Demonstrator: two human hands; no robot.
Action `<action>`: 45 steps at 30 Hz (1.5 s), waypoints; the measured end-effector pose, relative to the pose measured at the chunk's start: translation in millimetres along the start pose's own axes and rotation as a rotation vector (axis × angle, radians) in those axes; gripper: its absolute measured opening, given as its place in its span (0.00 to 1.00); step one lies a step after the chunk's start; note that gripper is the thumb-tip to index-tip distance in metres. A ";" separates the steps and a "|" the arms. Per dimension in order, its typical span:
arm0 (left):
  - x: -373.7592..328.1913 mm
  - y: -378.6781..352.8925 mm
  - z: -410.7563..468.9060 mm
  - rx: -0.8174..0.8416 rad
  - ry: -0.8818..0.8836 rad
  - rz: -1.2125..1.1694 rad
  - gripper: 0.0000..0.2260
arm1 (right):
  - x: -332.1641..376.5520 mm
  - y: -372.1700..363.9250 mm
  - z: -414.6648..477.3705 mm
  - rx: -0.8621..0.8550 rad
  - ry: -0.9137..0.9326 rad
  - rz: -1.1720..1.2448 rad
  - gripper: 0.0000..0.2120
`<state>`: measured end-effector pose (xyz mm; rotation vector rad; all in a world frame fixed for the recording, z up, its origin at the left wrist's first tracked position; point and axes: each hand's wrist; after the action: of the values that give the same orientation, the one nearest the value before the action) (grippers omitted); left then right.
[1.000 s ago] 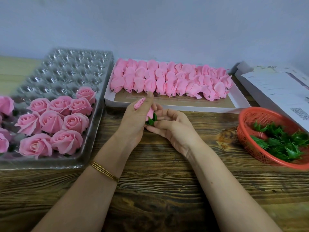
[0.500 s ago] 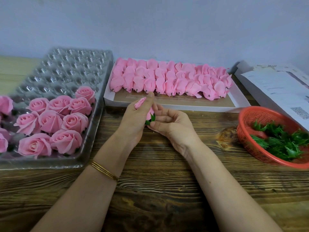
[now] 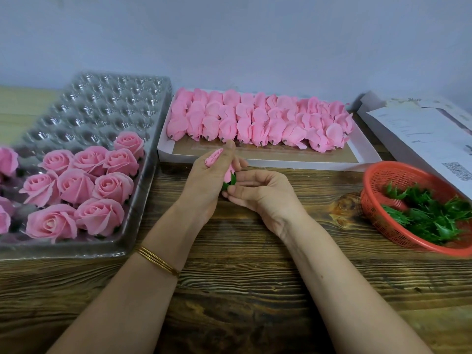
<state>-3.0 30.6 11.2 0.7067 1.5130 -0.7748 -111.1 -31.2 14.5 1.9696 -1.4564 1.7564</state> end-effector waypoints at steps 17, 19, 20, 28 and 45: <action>-6.6 -2.9 -5.5 0.048 -0.003 0.004 0.19 | 2.2 0.2 1.8 0.024 -0.086 0.143 0.13; -6.4 -2.5 -5.8 0.047 0.001 -0.001 0.19 | 4.1 0.6 2.0 0.043 -0.124 0.186 0.15; -6.3 -2.0 -5.6 0.045 0.004 -0.006 0.19 | 4.3 1.0 2.3 0.045 -0.134 0.208 0.16; -4.8 -1.8 -4.3 0.049 0.021 -0.007 0.20 | 3.2 1.5 2.0 0.048 -0.116 0.187 0.15; -7.5 -0.4 -3.6 0.065 0.041 -0.068 0.21 | 4.0 2.0 2.3 0.033 -0.141 0.284 0.10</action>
<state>-4.8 33.2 18.8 0.7259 1.5613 -0.8688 -111.4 -35.9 16.1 2.0234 -1.8460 1.7863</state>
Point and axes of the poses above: each hand's wrist, its own z-axis towards the middle knuckle, its own y-axis out of the back of the hand, x = y × z, and after that the axes turned 9 degrees about z, right-handed
